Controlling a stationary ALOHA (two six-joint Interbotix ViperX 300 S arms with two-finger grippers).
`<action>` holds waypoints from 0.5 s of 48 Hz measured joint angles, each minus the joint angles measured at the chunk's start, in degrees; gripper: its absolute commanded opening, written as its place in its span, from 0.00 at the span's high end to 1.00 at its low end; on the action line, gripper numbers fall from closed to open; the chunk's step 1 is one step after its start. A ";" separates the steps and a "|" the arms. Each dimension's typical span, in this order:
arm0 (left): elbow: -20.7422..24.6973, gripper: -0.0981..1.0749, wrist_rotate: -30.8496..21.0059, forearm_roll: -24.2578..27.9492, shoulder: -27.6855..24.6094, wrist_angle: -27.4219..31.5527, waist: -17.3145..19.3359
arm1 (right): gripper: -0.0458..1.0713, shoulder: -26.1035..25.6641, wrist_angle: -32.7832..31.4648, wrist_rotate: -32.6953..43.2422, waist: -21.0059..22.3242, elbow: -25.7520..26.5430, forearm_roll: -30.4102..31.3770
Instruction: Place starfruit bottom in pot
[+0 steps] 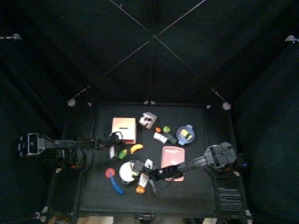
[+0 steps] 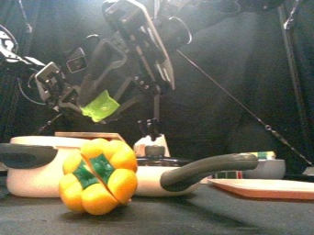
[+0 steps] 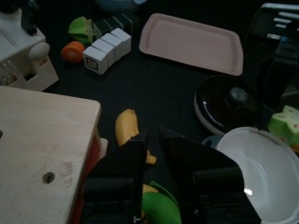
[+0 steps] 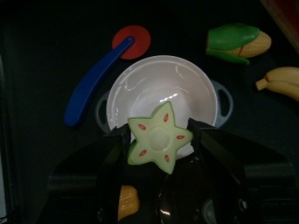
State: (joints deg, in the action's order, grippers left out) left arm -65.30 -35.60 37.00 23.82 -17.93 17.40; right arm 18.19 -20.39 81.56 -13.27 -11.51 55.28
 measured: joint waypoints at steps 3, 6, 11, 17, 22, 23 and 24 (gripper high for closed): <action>0.00 0.38 0.00 0.00 0.00 0.00 0.00 | 0.21 0.88 0.00 0.00 0.18 0.44 -0.09; 0.00 0.38 0.00 0.00 0.00 0.00 0.00 | 0.21 1.67 0.00 0.00 0.35 0.88 -0.18; 0.00 0.38 0.00 0.00 0.00 0.00 0.00 | 0.21 2.64 0.09 0.00 0.53 1.67 -0.26; 0.00 0.38 0.00 0.00 0.00 0.00 0.00 | 0.20 3.34 0.09 0.00 0.70 2.29 -0.26; -0.18 0.38 0.00 0.00 0.00 0.00 0.00 | 0.17 3.69 0.09 0.00 0.79 2.29 -0.18; -0.26 0.38 0.00 0.00 0.00 0.00 0.00 | 0.16 3.69 0.09 0.00 0.88 2.29 -0.18; -0.35 0.38 0.00 0.00 0.00 0.00 0.00 | 0.16 3.78 0.09 0.00 0.88 2.29 -0.09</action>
State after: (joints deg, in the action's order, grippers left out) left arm -65.65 -35.60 37.00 23.82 -17.93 17.40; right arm 21.97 -20.30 81.56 -12.39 -9.23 55.20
